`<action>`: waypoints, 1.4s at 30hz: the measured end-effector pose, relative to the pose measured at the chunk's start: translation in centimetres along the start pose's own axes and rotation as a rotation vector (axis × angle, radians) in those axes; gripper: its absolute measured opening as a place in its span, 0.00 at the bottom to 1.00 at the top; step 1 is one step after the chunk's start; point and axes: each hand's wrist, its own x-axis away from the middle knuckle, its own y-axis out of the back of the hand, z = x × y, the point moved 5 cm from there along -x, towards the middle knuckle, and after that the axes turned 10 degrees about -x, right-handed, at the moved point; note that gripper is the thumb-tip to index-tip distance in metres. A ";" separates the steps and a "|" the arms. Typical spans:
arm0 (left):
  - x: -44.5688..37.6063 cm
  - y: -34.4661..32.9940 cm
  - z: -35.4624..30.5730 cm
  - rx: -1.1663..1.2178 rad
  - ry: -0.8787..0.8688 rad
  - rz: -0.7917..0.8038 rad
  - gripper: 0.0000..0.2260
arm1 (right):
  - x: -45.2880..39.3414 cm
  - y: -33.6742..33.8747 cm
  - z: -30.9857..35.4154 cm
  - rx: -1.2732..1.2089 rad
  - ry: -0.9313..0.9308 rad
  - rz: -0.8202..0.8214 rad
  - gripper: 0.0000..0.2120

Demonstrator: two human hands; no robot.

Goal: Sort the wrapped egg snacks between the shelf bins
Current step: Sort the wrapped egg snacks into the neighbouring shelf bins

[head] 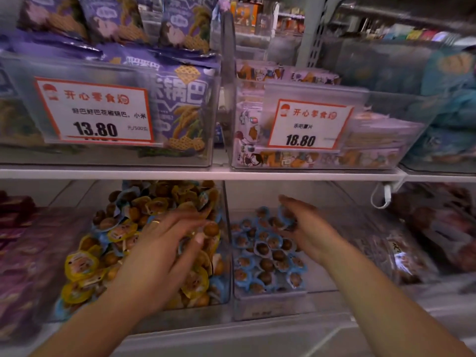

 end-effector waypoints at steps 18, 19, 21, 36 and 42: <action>3.4 1.4 5.6 -0.463 0.060 0.250 0.24 | 9.5 -15.7 -1.8 1.046 0.818 0.530 0.20; 3.9 1.6 5.1 -0.431 0.019 0.247 0.23 | 9.2 -17.4 -2.4 1.087 0.799 0.558 0.22; 4.9 2.2 4.5 -0.361 -0.035 0.225 0.19 | 7.9 -21.2 -3.2 1.171 0.780 0.600 0.25; 4.4 6.1 9.7 -0.608 0.100 0.086 0.21 | 1.5 -28.5 -7.2 1.647 1.002 0.675 0.18; 3.8 5.1 9.1 -0.776 0.061 0.226 0.20 | 2.7 -24.8 -6.0 1.553 0.860 0.665 0.14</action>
